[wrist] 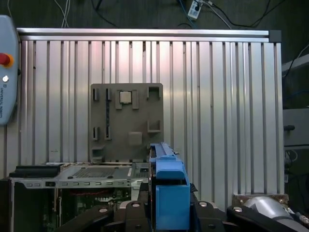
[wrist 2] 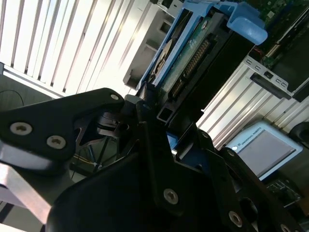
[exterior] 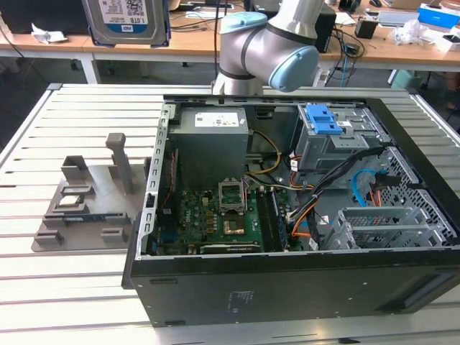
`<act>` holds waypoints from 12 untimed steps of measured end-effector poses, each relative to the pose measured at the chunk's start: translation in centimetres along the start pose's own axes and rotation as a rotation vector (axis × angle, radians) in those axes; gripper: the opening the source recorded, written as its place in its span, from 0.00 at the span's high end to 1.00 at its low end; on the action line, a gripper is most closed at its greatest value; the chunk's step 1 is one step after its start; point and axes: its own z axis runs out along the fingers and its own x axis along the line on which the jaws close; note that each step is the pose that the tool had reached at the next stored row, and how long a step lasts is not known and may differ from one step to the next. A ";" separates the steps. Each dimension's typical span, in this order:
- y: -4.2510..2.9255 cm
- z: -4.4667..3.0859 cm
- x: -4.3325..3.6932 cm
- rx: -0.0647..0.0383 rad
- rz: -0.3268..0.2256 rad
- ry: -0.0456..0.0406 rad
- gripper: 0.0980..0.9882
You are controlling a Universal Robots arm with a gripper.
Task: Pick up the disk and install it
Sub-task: 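Pick up the disk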
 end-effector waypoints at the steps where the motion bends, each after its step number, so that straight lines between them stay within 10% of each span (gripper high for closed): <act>1: -0.47 -0.03 0.00 0.000 0.000 0.0001 0.70; 12: -4.45 -0.21 -0.03 0.000 0.000 0.0001 0.70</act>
